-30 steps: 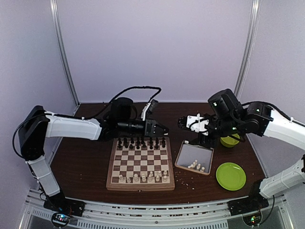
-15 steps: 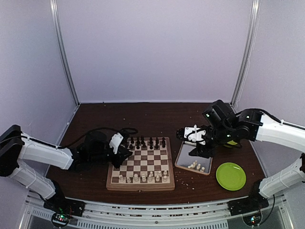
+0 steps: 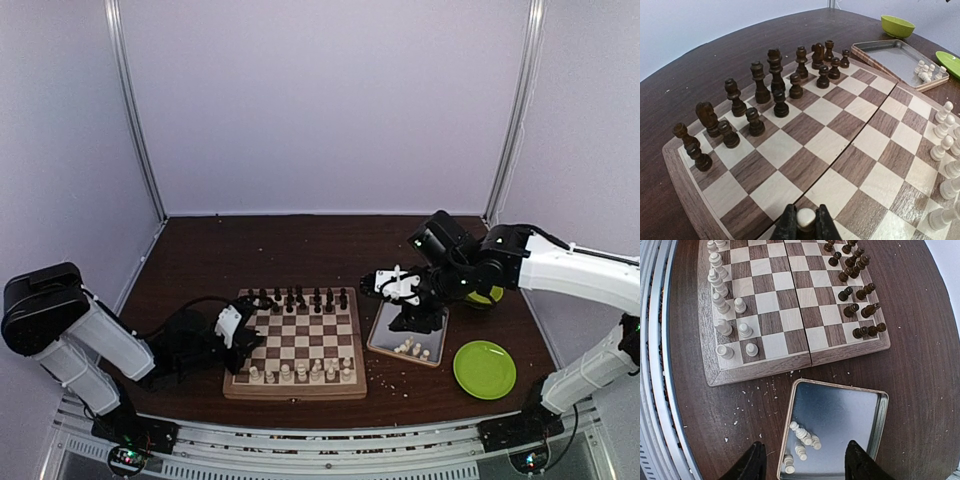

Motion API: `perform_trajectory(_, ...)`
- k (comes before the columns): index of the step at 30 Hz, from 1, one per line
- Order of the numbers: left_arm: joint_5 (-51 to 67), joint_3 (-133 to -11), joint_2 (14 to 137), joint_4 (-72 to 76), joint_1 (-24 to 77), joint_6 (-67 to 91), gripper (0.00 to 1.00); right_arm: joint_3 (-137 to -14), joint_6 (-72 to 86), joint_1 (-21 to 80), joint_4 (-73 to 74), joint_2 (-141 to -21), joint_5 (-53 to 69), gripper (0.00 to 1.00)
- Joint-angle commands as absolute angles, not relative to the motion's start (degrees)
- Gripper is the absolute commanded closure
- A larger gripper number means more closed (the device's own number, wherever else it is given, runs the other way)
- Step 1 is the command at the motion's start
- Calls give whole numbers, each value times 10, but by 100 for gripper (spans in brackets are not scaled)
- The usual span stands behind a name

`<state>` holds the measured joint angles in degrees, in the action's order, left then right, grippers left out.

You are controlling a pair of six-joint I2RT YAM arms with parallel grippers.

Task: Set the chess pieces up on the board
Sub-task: Place the pawn on the chessboard, then pick up the pawn from the chessboard.

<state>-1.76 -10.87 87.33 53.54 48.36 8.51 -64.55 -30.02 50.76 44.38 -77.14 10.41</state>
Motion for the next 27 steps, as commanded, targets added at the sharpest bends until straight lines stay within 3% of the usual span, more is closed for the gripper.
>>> perform_trajectory(1,-26,-100,903,648,483,94,90,-675,-294,505,463,-788,116,46)
perform_trajectory(7,-42,-91,902,645,483,112,67,-674,-294,505,463,-795,125,46)
perform_trajectory(11,-46,-101,849,574,483,113,59,-668,-295,505,462,-792,127,46)
perform_trajectory(19,-54,-233,682,193,476,102,53,-638,-295,504,443,-774,135,45)
perform_trajectory(27,-11,-468,775,-223,465,144,57,-586,-274,459,367,-748,139,46)
